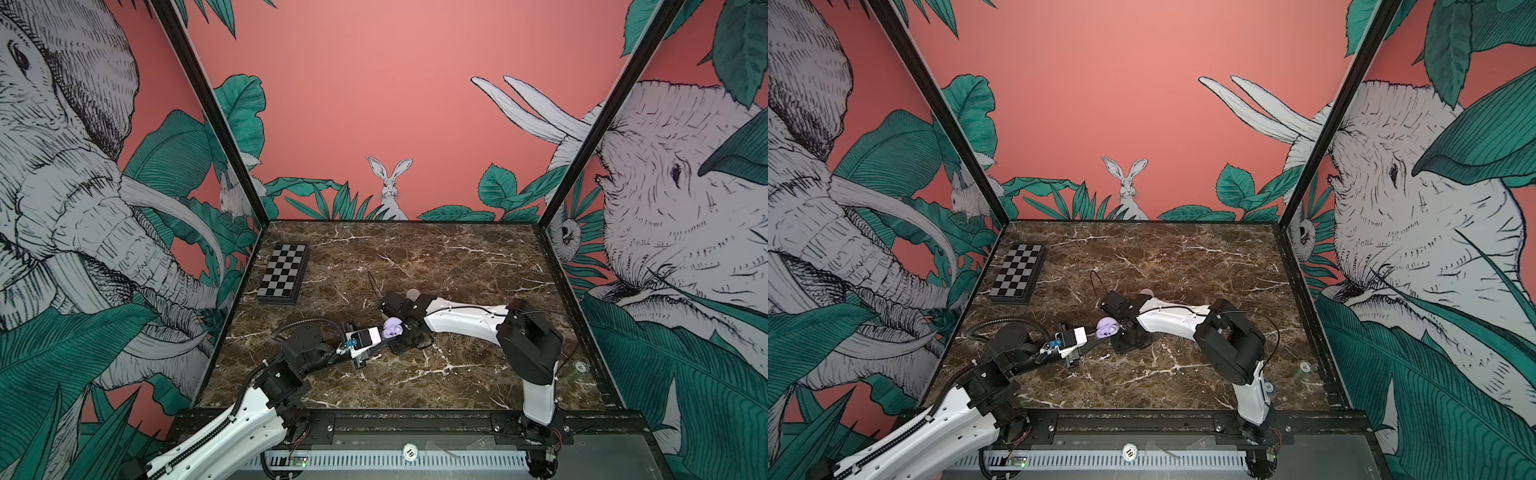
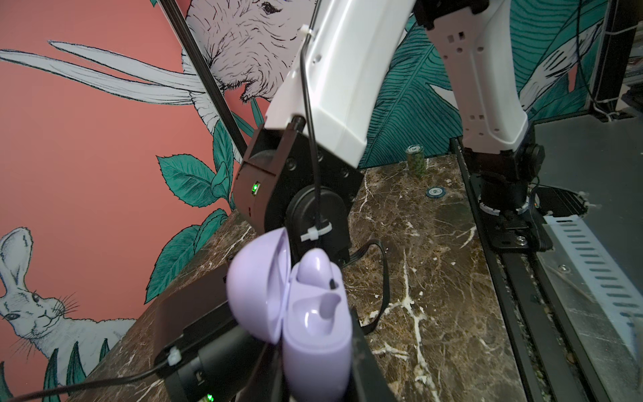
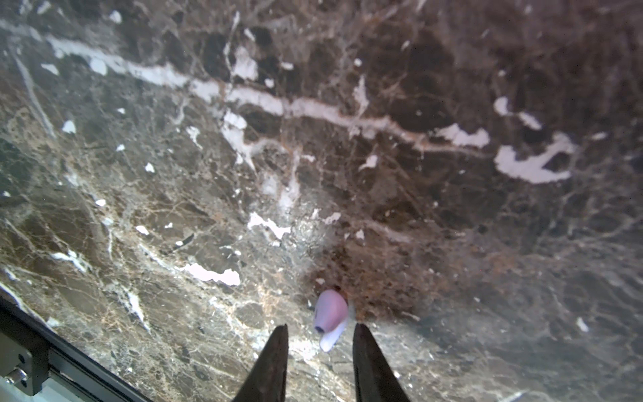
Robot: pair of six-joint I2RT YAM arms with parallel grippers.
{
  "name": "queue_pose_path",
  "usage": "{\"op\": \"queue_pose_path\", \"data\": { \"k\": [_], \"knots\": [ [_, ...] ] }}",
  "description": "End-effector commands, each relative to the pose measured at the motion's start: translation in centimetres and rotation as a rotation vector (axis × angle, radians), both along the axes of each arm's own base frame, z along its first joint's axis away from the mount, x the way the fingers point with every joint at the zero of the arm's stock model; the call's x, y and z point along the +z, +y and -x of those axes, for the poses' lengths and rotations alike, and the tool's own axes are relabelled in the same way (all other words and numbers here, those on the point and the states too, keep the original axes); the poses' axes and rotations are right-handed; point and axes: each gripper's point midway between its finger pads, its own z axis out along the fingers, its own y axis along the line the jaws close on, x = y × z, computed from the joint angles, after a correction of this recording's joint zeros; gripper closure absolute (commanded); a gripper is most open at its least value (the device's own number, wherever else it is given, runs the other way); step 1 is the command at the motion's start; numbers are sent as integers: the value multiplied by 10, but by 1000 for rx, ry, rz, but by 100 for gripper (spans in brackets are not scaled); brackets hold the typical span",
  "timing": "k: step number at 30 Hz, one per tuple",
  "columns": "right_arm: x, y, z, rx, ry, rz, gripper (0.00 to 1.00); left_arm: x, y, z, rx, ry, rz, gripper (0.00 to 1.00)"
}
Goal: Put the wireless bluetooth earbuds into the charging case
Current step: 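Align the right gripper fingers around the lavender earbud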
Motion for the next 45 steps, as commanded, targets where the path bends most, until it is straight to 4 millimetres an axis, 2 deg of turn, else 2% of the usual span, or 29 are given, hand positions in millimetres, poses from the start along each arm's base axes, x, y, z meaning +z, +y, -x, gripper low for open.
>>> {"op": "queue_pose_path", "data": {
  "k": [1,15,28,45],
  "knots": [
    [9,-13,-1,49,-49,52,67,5,1,3,-14,-29,8,100],
    [19,-6,-2,219,-88,38,65,6,2,3,-8,-37,10,100],
    [14,-2,-6,283,-104,53,70,6,2,3,-7,-38,9,100],
    [1,-3,-9,327,-102,93,71,4,2,2,-6,-35,2,100]
  ]
}}
